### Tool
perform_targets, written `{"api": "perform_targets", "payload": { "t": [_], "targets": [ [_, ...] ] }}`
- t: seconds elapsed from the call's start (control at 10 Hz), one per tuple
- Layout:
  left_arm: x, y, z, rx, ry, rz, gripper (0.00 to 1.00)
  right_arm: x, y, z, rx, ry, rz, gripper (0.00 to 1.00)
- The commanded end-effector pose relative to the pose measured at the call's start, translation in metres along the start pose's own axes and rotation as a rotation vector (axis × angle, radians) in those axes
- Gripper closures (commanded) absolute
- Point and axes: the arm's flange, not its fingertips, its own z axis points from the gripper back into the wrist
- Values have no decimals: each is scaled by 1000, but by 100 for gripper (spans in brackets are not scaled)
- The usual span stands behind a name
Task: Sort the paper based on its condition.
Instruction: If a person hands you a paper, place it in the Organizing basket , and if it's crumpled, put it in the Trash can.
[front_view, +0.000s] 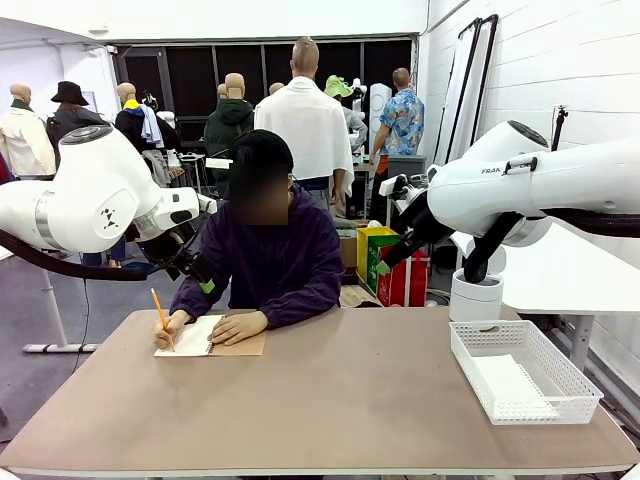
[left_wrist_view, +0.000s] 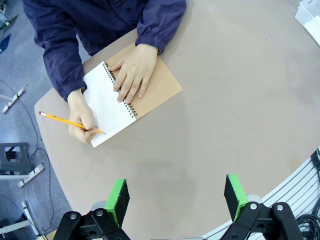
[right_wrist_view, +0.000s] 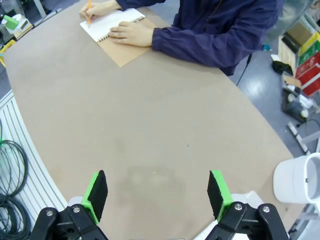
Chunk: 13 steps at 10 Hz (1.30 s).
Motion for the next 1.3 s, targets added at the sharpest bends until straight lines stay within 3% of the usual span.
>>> {"api": "perform_targets", "payload": {
  "t": [0.0, 1.2],
  "targets": [
    [0, 1, 1, -10, -5, 4, 0, 0, 0, 0, -5, 2, 0, 0],
    [0, 1, 1, -10, -5, 4, 0, 0, 0, 0, -5, 2, 0, 0]
  ]
}}
